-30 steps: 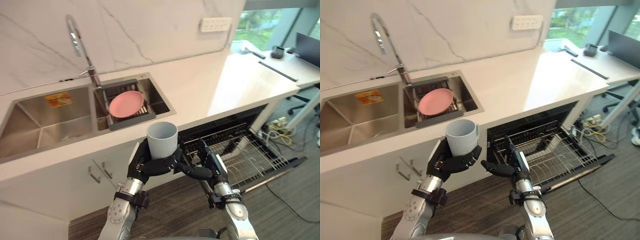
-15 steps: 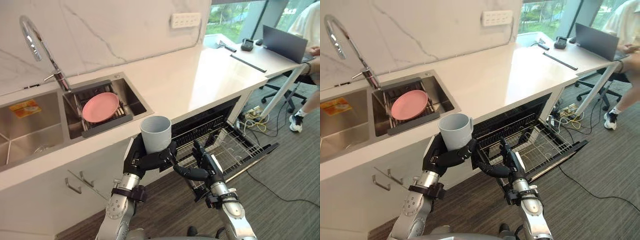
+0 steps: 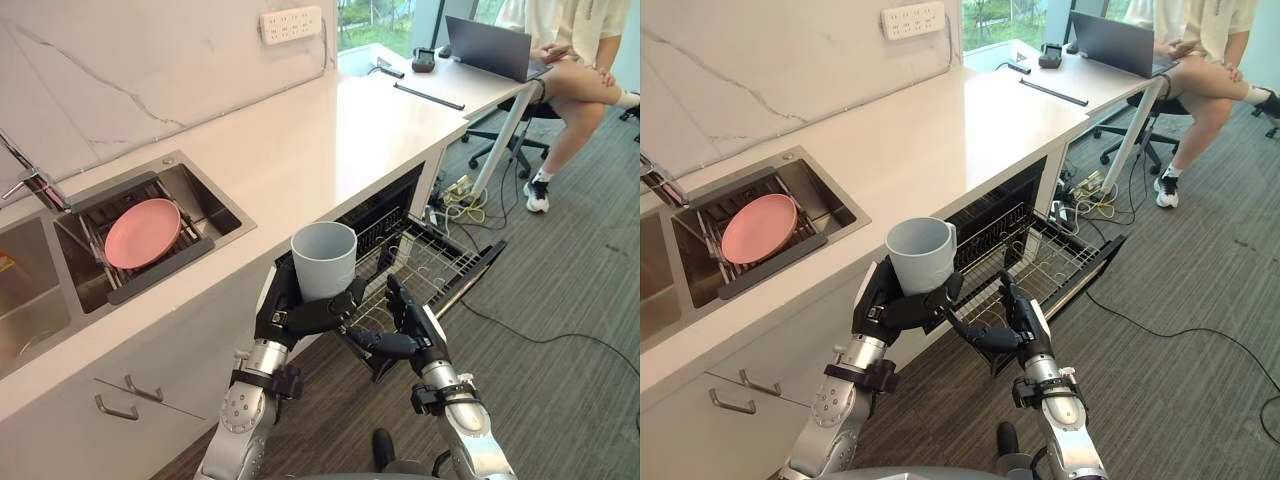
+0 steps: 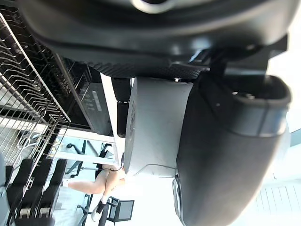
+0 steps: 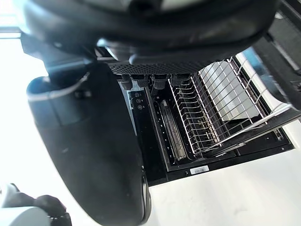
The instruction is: Walk over to the sink, pick up the cup, carry it to the dishwasher, place the cup inside the dishwasher, then close the dishwasher door
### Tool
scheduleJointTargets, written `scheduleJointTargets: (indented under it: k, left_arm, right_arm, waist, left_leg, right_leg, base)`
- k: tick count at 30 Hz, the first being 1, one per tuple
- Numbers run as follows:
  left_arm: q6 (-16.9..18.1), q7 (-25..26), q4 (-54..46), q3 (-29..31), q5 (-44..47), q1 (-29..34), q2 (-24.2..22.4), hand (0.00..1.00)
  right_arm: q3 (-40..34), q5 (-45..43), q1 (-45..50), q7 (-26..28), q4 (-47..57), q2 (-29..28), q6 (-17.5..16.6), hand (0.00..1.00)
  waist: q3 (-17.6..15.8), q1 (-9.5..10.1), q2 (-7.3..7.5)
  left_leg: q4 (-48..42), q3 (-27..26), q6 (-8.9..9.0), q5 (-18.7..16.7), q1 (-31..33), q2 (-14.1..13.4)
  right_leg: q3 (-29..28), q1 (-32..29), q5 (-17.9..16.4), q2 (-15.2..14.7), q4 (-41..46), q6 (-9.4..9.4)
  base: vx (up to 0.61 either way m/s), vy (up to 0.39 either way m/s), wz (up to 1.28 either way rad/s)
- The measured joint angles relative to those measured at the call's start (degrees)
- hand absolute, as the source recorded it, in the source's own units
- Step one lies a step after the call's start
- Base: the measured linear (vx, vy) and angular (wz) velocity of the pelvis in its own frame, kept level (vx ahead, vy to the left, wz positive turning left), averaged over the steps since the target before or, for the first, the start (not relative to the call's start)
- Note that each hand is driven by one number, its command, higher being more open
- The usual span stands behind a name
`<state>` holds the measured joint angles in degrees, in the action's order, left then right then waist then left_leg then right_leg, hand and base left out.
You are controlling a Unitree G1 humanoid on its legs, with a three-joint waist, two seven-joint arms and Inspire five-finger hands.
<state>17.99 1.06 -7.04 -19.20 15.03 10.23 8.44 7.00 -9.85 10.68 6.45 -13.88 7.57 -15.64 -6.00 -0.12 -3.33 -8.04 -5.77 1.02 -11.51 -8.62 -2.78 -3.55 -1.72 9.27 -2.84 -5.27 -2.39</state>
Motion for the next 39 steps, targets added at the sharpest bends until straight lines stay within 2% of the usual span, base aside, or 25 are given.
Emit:
scheduleJointTargets:
  k: [11,14,15,16,17,18,19,20,21,22,23,24,25,26,27,29,30,31,35,39]
  left_arm:
    - [0.0,0.2,0.1,0.8,-0.5,-2.0,0.2,0.0]
    - [0.1,0.2,0.1,1.7,-0.5,-1.5,0.0,0.0]
    - [0.6,0.2,0.2,1.9,-0.5,-0.9,-0.3,0.0]
    - [1.1,0.2,0.7,2.4,-0.4,-0.4,-0.5,0.0]
    - [1.1,0.2,1.5,2.7,-0.4,-0.3,-0.6,0.0]
    - [1.1,-0.3,2.2,3.0,-0.4,0.3,-0.7,0.0]
    - [1.2,-0.3,2.4,3.3,-0.4,1.1,-0.6,0.0]
    - [1.2,-0.3,2.4,3.5,-0.4,1.5,-0.6,0.0]
    - [1.2,-0.3,2.4,3.4,-0.4,1.6,-0.6,0.0]
    - [1.4,-0.3,2.2,3.4,-0.5,1.6,-0.9,0.0]
    - [1.7,-0.2,2.1,3.4,-0.5,1.6,-1.1,0.0]
    - [1.9,0.1,2.1,3.4,-0.5,1.6,-1.6,0.0]
    - [2.0,0.7,2.1,3.5,-0.5,1.6,-2.0,0.0]
    - [2.3,0.9,2.1,3.7,-0.5,1.5,-1.8,0.0]
    - [2.4,1.5,2.6,3.6,-0.5,1.3,-1.5,0.0]
    - [2.4,1.4,2.5,3.4,-0.5,1.0,-1.6,0.0]
    - [2.4,1.5,2.5,3.4,-0.5,0.5,-1.7,0.0]
    - [2.4,1.6,2.5,3.5,-0.5,0.1,-1.8,0.0]
    - [2.4,1.7,2.3,3.8,-0.5,-0.7,-1.7,0.0]
    - [2.4,1.7,2.2,3.5,-0.5,-0.6,-1.8,0.0]
  right_arm:
    - [-0.2,0.0,1.0,-0.1,1.8,-1.0,0.0,1.0]
    - [-0.5,0.0,1.3,0.3,2.4,-1.1,0.0,1.0]
    - [-0.4,0.0,1.3,0.4,2.7,-1.2,0.0,1.0]
    - [-0.5,0.0,1.6,0.5,3.9,-1.3,0.0,1.0]
    - [-0.5,0.0,1.6,0.3,4.3,-1.2,0.0,1.0]
    - [-0.6,0.0,1.6,0.0,5.1,-1.0,0.0,1.0]
    - [-0.6,0.0,1.3,0.0,5.5,-0.8,-0.1,1.0]
    - [-0.5,0.0,0.9,0.0,5.7,-0.8,-0.2,1.0]
    - [-1.0,0.0,0.0,-0.1,6.1,-0.9,-0.5,1.0]
    - [-1.2,0.0,-1.0,-0.2,6.1,-0.7,-0.8,1.0]
    - [-1.2,0.0,-1.3,-0.2,6.1,-0.4,-0.8,1.0]
    - [-1.0,0.0,-1.4,-0.2,5.9,0.3,-0.8,1.0]
    - [-0.8,0.0,-1.0,-0.1,5.6,0.5,-0.8,1.0]
    - [-0.5,0.0,-1.0,-0.1,5.5,0.3,-0.8,1.0]
    - [-0.5,0.0,-0.5,0.1,5.1,0.3,-0.8,1.0]
    - [-0.8,0.0,0.1,0.1,4.9,0.3,-0.8,1.0]
    - [-1.6,0.0,0.1,0.2,4.1,0.3,-0.8,1.0]
    - [-2.0,0.0,0.1,0.2,3.2,0.3,-0.8,1.0]
    - [-2.1,0.0,0.2,0.3,2.8,0.1,-0.8,1.0]
    - [-2.1,0.0,0.2,1.1,2.8,0.0,-0.8,1.0]
  waist:
    - [0.4,0.06,0.86]
    - [0.3,0.56,0.65]
    - [-0.1,1.31,0.01]
    - [-0.7,1.3,-0.1]
    - [-1.0,0.55,0.35]
    - [-1.1,0.64,0.35]
    - [-1.7,1.28,1.14]
    - [-1.7,1.89,1.19]
    - [-1.7,2.23,1.09]
    - [-1.6,2.09,0.86]
    - [-1.4,1.99,0.52]
    - [-1.0,2.22,-0.35]
    - [-0.2,2.31,-1.6]
    - [-0.3,2.13,-1.28]
    - [-0.2,1.03,-0.09]
    - [-0.1,0.79,-0.09]
    - [-0.1,0.86,-0.04]
    - [-0.1,1.01,-0.05]
    - [0.0,1.33,-0.03]
    - [0.4,2.49,0.03]
  left_leg:
    - [0.0,0.0,0.07,0.3,1.1,-0.4]
    - [-3.2,-0.9,0.71,-1.9,2.1,-2.7]
    - [-4.7,-1.7,1.2,-2.6,2.1,-4.1]
    - [-9.4,-1.7,2.4,-4.2,3.4,-5.7]
    - [-14.3,-1.4,2.48,-4.4,5.1,-5.7]
    - [-23.4,-1.1,1.14,-3.6,8.8,-6.3]
    - [-27.3,-0.7,0.32,-4.3,10.8,-6.0]
    - [-26.2,0.4,0.34,-5.8,10.9,-4.7]
    - [-23.0,3.6,0.48,-6.6,12.2,-2.2]
    - [-17.8,6.2,1.21,-6.3,13.1,-0.3]
    - [-14.5,6.8,1.3,-6.0,13.2,0.1]
    - [-12.0,6.5,1.08,-3.9,12.9,-0.6]
    - [-11.3,5.9,-0.13,-1.9,12.4,-1.6]
    - [-11.4,5.1,-0.06,-1.3,12.3,-1.6]
    - [-10.9,4.7,-0.13,-1.2,11.6,-0.9]
    - [-9.1,4.7,-0.28,0.4,11.0,-0.1]
    - [-7.8,4.7,-0.31,1.4,10.4,0.4]
    - [-6.9,5.1,-0.47,1.9,9.9,0.8]
    - [-5.3,7.0,-0.48,2.4,8.9,1.4]
    - [-3.7,8.0,-0.63,3.2,8.5,1.7]
  right_leg:
    - [0.5,-1.1,1.0,0.4,0.0,-0.6]
    - [0.9,-0.9,-0.6,1.9,0.4,0.47]
    - [2.5,-1.6,-1.9,2.8,3.9,1.24]
    - [4.2,-3.3,-5.8,3.4,10.1,1.38]
    - [4.9,-3.3,-7.4,3.6,11.7,2.28]
    - [4.5,-2.3,-7.9,3.4,12.0,2.94]
    - [3.0,-1.7,-8.3,3.2,11.9,2.91]
    - [1.6,-1.2,-8.6,2.9,11.9,2.76]
    - [-0.2,-0.9,-8.8,2.5,11.8,2.96]
    - [-1.1,-1.1,-8.8,2.2,11.7,2.94]
    - [-1.6,-1.1,-8.9,2.5,11.7,2.79]
    - [-3.0,-0.6,-9.1,3.8,11.2,2.57]
    - [-3.2,-0.2,-8.9,4.6,11.9,2.23]
    - [-2.8,-1.3,-9.5,4.2,14.6,2.22]
    - [-3.0,-1.9,-11.0,3.4,15.7,1.57]
    - [-3.1,-1.9,-10.9,2.7,15.1,1.37]
    - [-2.9,-1.9,-10.3,2.2,14.7,0.49]
    - [-2.5,-1.4,-10.3,1.8,14.0,0.41]
    - [-0.7,0.7,-10.2,1.2,11.6,0.28]
    - [0.3,1.7,-10.0,0.8,10.0,0.11]
  base:
    - [-0.01,-0.01,-0.01]
    - [0.01,-0.032,-0.14]
    - [0.07,-0.088,-0.19]
    - [0.06,-0.078,0.06]
    - [0.07,-0.099,0.26]
    - [0.04,-0.089,0.01]
    - [0.04,-0.073,-0.37]
    - [0.03,0.001,-0.67]
    - [0.0,0.067,-0.7]
    - [0.0,0.064,-0.64]
    - [-0.03,0.084,-0.74]
    - [0.07,0.095,-0.83]
    - [0.1,0.115,-0.8]
    - [0.15,0.132,-0.53]
    - [0.09,0.089,-0.21]
    - [0.13,0.093,-0.03]
    - [0.18,0.09,0.1]
    - [0.15,0.064,0.14]
    - [0.08,0.026,0.22]
    - [0.03,-0.001,0.18]
